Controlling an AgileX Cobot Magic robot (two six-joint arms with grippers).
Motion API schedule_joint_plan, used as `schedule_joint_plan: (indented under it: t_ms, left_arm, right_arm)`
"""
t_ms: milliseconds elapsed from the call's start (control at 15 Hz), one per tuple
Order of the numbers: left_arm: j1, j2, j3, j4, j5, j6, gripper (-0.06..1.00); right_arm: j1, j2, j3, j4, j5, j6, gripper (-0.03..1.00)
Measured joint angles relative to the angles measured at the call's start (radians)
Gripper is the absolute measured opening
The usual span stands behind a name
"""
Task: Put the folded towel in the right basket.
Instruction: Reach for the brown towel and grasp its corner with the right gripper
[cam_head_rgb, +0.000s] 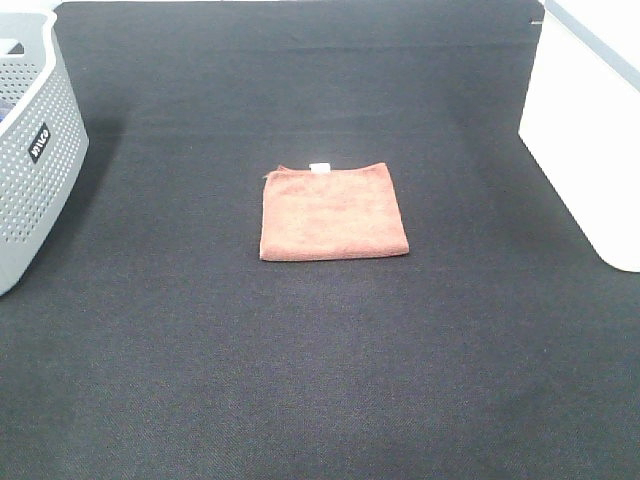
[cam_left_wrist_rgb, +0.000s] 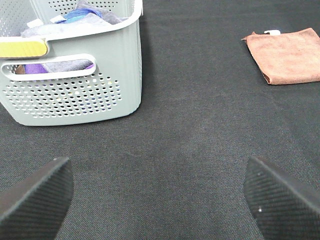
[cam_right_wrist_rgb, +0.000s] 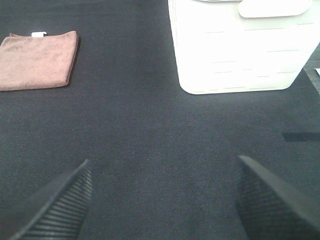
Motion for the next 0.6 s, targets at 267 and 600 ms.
schedule_joint_plan:
  t_ms: [267,600]
  left_arm:
    - [0.000,0.000,0.000,0.000,0.000,0.000,0.88]
    - [0.000,0.000,0.000,0.000,0.000,0.000,0.88]
  right_arm:
    - [0.000,0.000,0.000,0.000,0.000,0.000,0.73]
    - [0.000,0.000,0.000,0.000,0.000,0.000,0.73]
